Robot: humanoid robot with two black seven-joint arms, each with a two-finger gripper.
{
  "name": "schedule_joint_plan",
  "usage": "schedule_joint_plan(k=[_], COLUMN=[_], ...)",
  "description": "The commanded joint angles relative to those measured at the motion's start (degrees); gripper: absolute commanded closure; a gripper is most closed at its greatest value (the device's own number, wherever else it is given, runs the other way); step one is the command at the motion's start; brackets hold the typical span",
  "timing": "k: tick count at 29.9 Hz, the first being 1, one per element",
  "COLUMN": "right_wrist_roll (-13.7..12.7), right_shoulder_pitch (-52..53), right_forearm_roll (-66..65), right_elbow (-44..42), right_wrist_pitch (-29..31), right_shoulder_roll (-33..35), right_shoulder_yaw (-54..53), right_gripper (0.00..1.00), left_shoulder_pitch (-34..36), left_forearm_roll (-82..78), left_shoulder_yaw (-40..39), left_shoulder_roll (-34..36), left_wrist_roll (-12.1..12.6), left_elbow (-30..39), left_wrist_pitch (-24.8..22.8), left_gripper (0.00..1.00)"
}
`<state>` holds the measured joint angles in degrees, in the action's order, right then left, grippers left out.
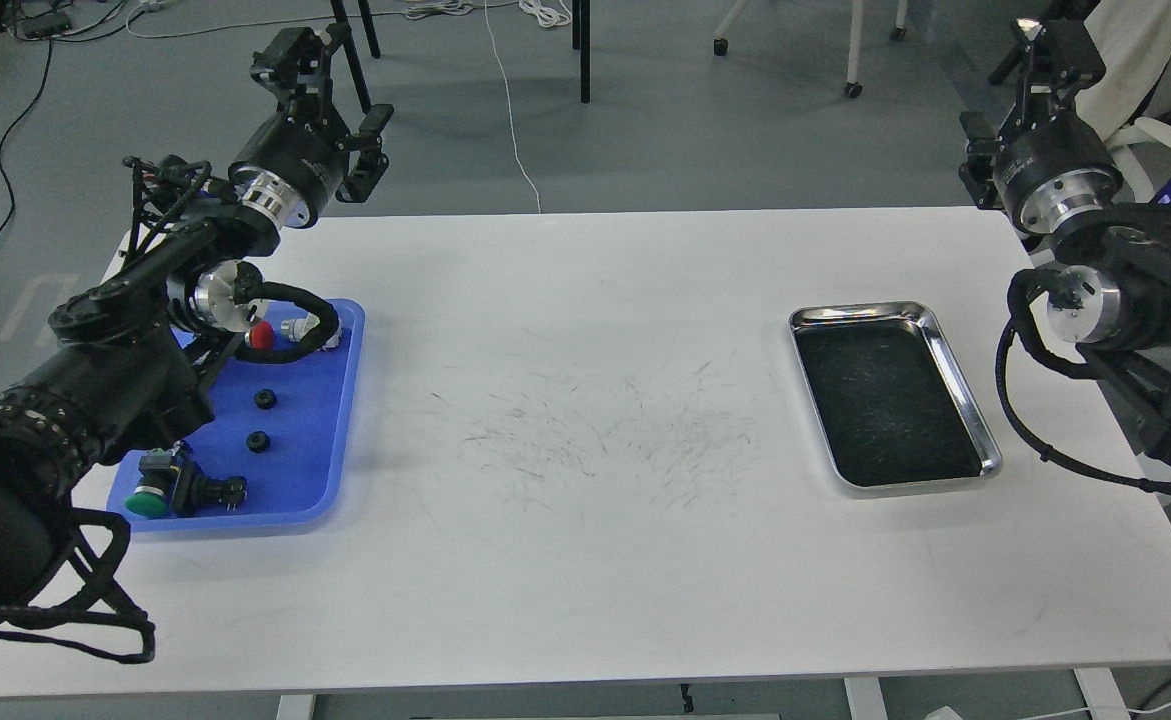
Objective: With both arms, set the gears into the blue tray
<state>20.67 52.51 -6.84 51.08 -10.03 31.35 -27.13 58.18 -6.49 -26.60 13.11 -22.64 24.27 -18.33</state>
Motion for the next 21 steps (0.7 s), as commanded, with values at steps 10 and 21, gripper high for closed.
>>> schedule_joint_plan(k=[10,21], right_wrist_roll=[0.0,0.1], right_shoulder_pitch=[-0.6,-1.3], right_forearm_roll=[-0.1,-0.1], right_elbow=[-1.1,-1.1], right_wrist_pitch=[-0.1,-0.1], right_shoulder_roll=[-0.3,-1.2], right_shoulder_yaw=[-1.3,-3.0], right_gripper=[0.03,0.03], left_shoulder_pitch=[0.0,0.1], left_forearm_roll=[0.8,4.3], left_shoulder_yaw=[-0.7,-1.5], left_shoulder_roll=[-0.2,-0.4], left_wrist_roll=[10.7,11.1], left_elbow=[0.1,0.0], left_wrist_pitch=[0.0,3.4], left_gripper=[0.06,0.07])
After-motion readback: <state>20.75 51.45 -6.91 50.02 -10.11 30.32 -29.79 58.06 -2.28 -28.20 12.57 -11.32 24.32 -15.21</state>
